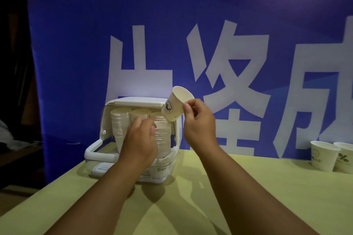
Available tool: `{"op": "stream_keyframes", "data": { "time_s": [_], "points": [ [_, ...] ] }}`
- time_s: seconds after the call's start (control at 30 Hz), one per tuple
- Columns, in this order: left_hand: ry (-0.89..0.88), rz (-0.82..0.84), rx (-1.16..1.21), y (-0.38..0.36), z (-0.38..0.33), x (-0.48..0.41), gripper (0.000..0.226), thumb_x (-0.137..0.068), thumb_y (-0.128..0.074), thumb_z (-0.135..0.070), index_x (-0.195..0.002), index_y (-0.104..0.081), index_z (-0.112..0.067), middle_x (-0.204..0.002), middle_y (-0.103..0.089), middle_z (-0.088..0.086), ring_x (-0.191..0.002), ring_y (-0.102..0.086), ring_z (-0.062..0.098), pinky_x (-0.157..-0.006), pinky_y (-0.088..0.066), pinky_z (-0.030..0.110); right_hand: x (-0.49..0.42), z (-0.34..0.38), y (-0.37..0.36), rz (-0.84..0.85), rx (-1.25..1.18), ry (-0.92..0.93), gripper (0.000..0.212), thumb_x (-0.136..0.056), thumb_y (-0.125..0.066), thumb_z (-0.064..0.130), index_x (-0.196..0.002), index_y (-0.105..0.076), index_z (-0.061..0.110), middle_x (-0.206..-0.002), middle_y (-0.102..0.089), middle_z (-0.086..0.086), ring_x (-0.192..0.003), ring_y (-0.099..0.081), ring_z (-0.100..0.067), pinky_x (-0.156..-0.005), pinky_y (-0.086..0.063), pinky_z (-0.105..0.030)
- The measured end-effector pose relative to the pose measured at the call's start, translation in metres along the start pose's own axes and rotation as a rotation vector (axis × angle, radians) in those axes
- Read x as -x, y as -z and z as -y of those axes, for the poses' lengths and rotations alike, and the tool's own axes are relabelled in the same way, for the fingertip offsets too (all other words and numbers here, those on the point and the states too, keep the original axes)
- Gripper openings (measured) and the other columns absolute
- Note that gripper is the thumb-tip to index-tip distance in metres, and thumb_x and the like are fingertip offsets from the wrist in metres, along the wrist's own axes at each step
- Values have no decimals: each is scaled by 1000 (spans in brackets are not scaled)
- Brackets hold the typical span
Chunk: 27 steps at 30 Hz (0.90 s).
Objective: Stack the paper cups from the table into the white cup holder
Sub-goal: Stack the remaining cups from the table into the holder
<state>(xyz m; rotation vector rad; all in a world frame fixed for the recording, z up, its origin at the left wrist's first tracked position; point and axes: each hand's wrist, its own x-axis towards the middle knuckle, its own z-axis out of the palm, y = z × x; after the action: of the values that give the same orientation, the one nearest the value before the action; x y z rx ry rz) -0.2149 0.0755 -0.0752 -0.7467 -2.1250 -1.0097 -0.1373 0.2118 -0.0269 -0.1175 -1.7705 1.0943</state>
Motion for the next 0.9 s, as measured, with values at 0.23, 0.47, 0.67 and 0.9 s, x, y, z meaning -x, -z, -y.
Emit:
{"op": "stream_keyframes", "data": {
  "time_s": [0.23, 0.47, 0.67, 0.9],
  "points": [
    [51, -130, 208, 0, 1, 6, 25, -105, -40, -31, -130, -40, -32, -111, -64, 0, -93, -64, 19, -74, -59, 42, 6, 1, -11, 241, 194, 56, 9, -103, -53, 28, -97, -60, 26, -100, -63, 5, -90, -59, -11, -75, -55, -24],
    [90, -114, 261, 2, -3, 4, 48, -105, -39, -46, -152, -28, -44, -129, -59, -4, -110, -61, 17, -87, -59, 45, 10, 0, -16, 300, 149, -35, 29, -103, -51, 34, -131, -56, 28, -105, -60, 11, -96, -61, -10, -85, -54, -27],
    [128, -146, 201, -1, -3, 3, 34, -105, -44, -40, -120, -66, -19, -112, -60, -4, -101, -63, 19, -77, -55, 31, 18, -24, -33, 316, 246, -117, 35, -105, -42, 42, -123, -67, 25, -105, -70, 5, -89, -64, -9, -71, -52, -20],
    [185, -154, 190, -4, -2, 3, 32, -101, -58, -37, -117, -73, -14, -107, -64, -5, -96, -63, 17, -77, -54, 29, 25, -30, -36, 264, 228, -188, 41, -104, -40, 46, -139, -55, 30, -137, -60, 5, -114, -60, -15, -79, -44, -20]
  ]
}}
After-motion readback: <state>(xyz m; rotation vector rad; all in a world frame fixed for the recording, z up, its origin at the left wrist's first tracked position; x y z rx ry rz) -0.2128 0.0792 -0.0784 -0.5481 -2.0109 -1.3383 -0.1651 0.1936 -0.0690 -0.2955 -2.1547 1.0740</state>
